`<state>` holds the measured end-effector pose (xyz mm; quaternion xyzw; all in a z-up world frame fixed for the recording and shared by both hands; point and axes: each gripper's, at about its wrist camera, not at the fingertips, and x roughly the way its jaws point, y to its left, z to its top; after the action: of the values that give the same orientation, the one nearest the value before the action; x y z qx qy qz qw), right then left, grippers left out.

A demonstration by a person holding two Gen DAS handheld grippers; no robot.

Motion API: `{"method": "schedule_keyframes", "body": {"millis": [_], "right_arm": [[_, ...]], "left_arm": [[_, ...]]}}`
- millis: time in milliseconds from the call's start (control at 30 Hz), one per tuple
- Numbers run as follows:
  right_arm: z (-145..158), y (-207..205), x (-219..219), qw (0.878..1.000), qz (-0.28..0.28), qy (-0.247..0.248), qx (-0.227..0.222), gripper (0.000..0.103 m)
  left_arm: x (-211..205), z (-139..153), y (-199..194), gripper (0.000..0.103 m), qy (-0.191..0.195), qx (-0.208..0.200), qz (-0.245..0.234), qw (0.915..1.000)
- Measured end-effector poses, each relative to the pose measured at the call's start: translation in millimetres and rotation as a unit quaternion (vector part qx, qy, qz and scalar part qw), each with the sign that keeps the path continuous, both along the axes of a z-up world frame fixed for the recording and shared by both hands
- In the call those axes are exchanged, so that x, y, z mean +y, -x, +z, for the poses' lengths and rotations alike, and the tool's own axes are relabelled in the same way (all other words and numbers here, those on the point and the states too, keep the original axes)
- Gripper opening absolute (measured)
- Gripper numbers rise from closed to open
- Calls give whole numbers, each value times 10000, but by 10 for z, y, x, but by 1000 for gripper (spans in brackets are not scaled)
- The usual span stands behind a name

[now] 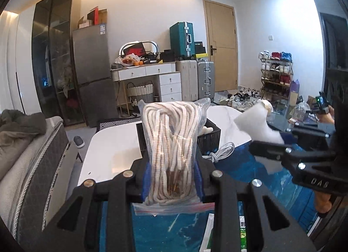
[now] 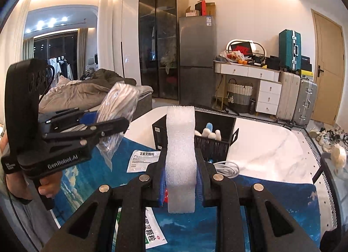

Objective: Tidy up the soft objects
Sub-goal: 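Carry the foam strip with the right tool while the left carries rope to the box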

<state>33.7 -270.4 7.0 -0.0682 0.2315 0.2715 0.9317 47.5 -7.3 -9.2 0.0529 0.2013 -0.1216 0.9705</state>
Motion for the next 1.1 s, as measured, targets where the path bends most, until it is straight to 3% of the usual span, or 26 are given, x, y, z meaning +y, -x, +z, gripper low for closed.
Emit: {"method": "schedule_keyframes", "body": {"millis": [267, 533, 933, 1100], "right_arm": [[89, -69, -20, 9998, -69, -136, -143, 22], [450, -204, -12, 9981, -121, -346, -497, 22], [779, -817, 268, 9958, -254, -373, -792, 22], [809, -1183, 412, 9972, -317, -381, -556, 22]], "left_arm": [[51, 123, -29, 31, 198, -76, 51, 9998], [41, 374, -135, 31, 353, -339, 138, 9987], [-19, 646, -915, 31, 486, -540, 363, 9967], [-79, 656, -1141, 31, 651, -477, 367, 9961]]}}
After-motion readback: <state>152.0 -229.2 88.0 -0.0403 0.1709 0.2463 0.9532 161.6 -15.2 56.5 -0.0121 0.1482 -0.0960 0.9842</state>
